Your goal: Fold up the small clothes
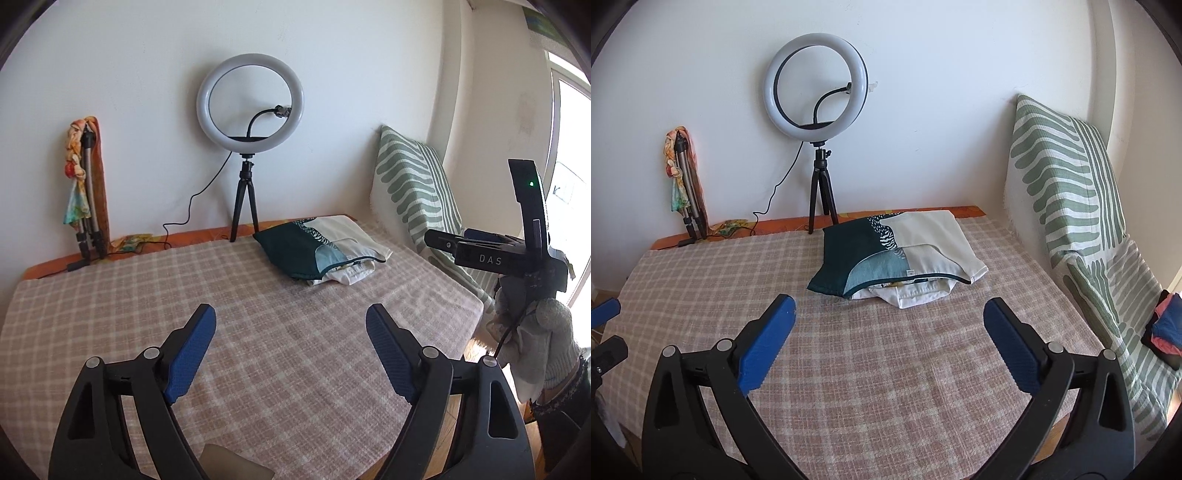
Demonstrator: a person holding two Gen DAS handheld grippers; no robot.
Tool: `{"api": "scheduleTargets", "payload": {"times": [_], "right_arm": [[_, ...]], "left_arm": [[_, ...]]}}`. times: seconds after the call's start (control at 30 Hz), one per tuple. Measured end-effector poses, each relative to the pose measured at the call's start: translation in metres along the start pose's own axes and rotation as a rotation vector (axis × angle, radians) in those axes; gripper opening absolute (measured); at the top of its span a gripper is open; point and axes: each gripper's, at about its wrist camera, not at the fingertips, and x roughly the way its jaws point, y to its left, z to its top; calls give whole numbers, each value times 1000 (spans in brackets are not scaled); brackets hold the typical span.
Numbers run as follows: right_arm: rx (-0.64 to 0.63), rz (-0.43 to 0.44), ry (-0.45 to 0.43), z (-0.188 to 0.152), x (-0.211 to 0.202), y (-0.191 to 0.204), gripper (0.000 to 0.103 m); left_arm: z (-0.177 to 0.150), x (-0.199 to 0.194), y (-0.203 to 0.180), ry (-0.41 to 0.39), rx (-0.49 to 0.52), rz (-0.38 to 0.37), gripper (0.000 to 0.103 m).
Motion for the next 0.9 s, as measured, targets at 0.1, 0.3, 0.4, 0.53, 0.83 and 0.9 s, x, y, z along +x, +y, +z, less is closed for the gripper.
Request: {"api": "scheduleTargets", "payload": {"times": [0.1,0.3,0.4,0.53,0.83,0.9], "right_arm": [[24,11,-8,-4,-6,-1,103],[42,30,9,-16,-6,0,103],[47,23,25,-20,-2,0,103],[63,9,28,-24,-2,-2,103],[90,5,32,-27,-4,-6,103],[90,5,31,-27,-5,-6,103]], "left_arm": [[-3,-2,-2,1,-15,6,86],[-13,-5,-8,-20,-14,54,103],[-17,-3,-8,-11,-14,47,103],[-19,-1,-7,1,-18,55,103],[-19,-3,-4,2,-43,47,103],[-19,-2,-4,6,-48,42,103]]}}
